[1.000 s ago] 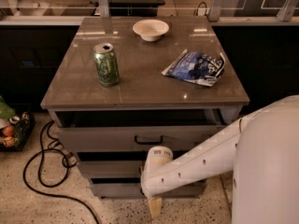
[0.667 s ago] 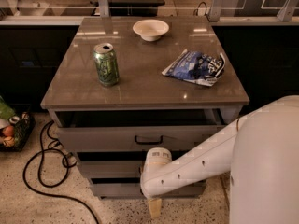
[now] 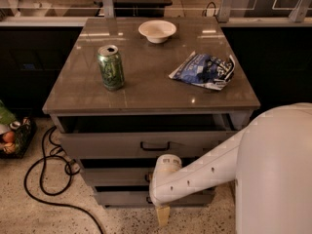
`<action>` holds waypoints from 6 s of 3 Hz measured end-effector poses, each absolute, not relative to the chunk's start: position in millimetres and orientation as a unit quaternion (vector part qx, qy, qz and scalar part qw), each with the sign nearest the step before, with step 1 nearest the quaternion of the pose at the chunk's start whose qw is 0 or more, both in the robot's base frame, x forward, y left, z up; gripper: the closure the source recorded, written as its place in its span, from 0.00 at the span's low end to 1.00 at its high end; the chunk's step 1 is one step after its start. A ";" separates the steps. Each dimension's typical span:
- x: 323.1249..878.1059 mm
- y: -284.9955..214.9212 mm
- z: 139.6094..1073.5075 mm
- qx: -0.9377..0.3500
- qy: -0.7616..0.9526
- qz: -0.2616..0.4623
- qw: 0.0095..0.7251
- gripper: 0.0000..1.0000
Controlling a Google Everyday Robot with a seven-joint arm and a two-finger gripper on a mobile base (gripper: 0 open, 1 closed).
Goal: Open middle drawer
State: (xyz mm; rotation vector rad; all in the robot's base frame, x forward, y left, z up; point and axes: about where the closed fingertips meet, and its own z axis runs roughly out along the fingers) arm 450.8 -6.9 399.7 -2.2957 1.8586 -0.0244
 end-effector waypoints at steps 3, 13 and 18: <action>462.1 -9.6 380.8 -0.772 0.632 0.003 0.071 0.00; 447.1 -10.4 391.6 -0.770 0.632 -0.009 0.089 1.00; 415.2 -7.9 405.8 -0.770 0.626 -0.042 0.118 1.00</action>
Offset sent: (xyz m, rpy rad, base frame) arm 0.0163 -0.0076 -0.0192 -0.0256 0.0488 -0.0159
